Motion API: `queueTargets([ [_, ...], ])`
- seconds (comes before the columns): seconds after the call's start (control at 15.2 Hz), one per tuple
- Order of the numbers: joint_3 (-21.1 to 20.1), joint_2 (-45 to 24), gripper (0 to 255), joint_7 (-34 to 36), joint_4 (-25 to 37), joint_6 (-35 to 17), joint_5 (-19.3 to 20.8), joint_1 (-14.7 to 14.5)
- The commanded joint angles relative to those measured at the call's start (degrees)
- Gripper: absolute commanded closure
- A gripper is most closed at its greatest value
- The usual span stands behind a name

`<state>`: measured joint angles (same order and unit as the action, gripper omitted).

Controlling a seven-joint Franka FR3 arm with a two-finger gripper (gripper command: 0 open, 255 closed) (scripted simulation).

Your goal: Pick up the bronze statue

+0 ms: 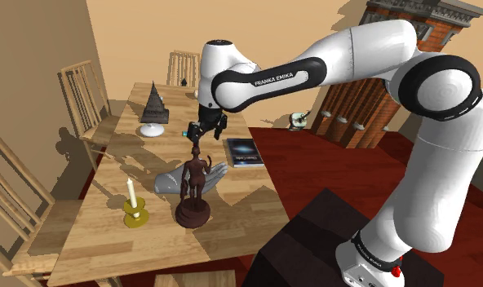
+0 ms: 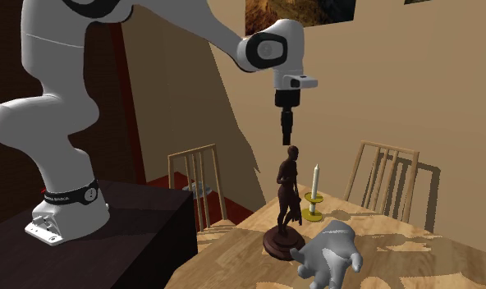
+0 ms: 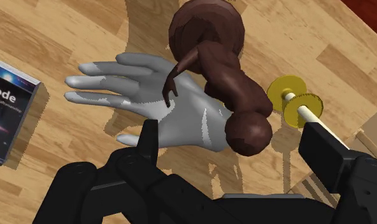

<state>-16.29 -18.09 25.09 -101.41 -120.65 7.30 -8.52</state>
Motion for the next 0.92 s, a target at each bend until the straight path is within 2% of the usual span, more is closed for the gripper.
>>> queueTargets([
  [0.0,0.01,-4.61,0,0.67,4.63,0.27,1.19,-1.14],
  [0.13,0.11,-7.65,0,1.03,7.79,0.55,1.89,-2.01],
  [0.73,0.62,-10.13,0,1.69,5.50,-4.13,2.84,-2.27],
  [0.79,0.63,-10.13,255,1.70,5.47,-4.16,2.84,-2.27],
  [0.86,0.62,-10.15,255,1.73,5.50,-4.15,2.85,-2.29],
])
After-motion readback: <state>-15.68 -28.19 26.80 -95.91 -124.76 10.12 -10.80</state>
